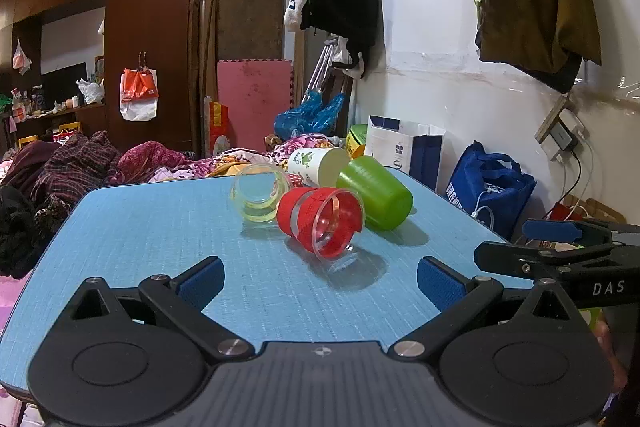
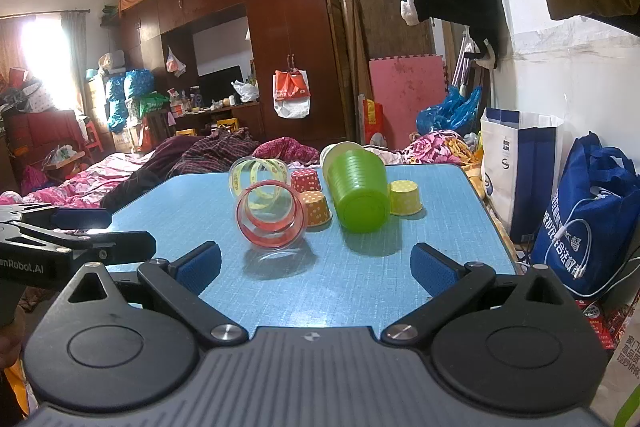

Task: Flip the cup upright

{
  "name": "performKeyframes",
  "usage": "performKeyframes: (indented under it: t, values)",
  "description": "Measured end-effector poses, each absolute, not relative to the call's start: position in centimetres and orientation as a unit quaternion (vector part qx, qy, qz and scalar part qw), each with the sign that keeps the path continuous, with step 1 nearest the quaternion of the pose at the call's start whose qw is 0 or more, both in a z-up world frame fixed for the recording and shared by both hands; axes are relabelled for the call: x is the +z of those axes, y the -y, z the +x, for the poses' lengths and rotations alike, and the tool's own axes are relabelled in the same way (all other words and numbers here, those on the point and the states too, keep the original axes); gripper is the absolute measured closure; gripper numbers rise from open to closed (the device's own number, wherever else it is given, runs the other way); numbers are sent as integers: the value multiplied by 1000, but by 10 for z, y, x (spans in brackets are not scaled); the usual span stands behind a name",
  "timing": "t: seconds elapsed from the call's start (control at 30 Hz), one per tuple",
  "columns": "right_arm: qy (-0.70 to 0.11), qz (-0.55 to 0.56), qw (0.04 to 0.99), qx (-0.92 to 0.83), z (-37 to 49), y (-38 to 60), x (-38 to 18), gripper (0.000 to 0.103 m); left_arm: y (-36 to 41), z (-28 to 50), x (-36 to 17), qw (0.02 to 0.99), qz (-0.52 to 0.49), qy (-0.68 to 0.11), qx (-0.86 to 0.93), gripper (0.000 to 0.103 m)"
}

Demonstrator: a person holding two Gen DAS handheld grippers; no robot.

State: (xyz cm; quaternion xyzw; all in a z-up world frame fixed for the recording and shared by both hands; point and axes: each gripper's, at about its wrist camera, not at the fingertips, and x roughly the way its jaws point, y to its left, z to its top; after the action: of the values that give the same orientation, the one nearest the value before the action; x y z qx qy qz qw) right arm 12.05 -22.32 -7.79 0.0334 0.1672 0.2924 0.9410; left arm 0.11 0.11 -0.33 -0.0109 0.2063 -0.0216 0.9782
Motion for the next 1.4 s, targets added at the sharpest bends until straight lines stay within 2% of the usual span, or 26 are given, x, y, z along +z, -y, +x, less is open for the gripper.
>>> performKeyframes:
  t: [1.4]
  values:
    - [-171,34,941,291,122,223,-80,1,3,1,-7,977,-6,-209,-29,0]
